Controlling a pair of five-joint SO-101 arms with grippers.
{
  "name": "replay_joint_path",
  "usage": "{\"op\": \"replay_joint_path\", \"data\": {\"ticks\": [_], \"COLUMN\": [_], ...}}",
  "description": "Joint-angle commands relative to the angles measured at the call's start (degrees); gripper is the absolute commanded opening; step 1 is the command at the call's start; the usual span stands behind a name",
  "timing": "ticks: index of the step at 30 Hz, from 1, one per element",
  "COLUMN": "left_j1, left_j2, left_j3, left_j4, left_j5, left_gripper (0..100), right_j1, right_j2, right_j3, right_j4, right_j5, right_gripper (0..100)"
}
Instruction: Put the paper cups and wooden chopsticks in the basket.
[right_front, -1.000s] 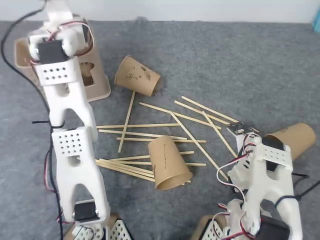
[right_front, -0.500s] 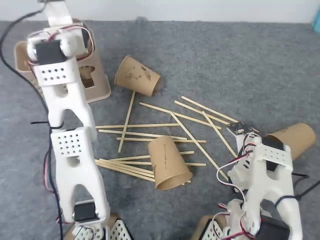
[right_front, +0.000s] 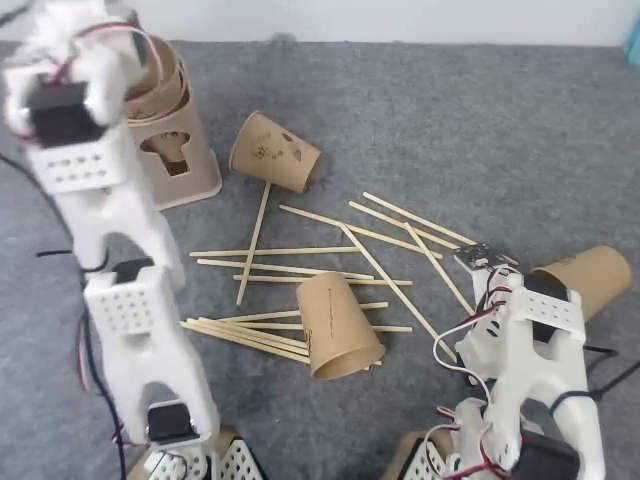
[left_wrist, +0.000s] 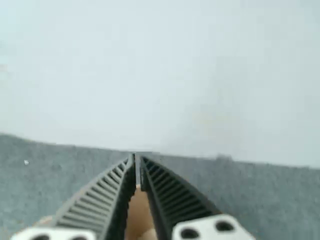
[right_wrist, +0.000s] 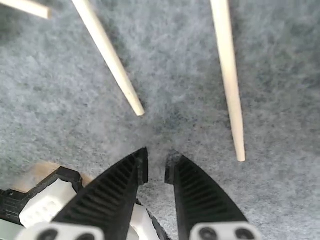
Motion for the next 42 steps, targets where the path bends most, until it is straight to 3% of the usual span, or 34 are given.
{"op": "replay_joint_path", "data": {"ticks": [1,4,14,28,37,42], "left_j1": [-1.5,-2.1,-2.0,-1.6,-2.1,-1.7], "left_j2": [-6.5,-4.3,9.3,25.8,10.8,-2.3], "left_j3": [-0.4,1.9,9.5,-1.3,-0.7,-0.7], "left_j4": [-0.7,-1.5,-12.9,-4.0,-4.3,0.4], "left_j5": [-0.1,-0.4,0.0,-0.4,0.0,0.0], "left_gripper": [9,14,14,9,9,9], "right_j1": [-0.4,-0.4,-0.4,-0.4,-0.4,-0.4], "right_j2": [-2.1,-2.1,-2.1,-2.1,-2.1,-2.1], "right_j3": [-0.4,-0.4,-0.4,-0.4,-0.4,-0.4], "right_j4": [-0.4,-0.3,-0.3,-0.4,-0.4,-0.4], "right_j5": [0.7,0.7,0.7,0.7,0.7,0.7], "right_gripper": [6.9,6.9,6.9,6.9,6.9,6.9]}}
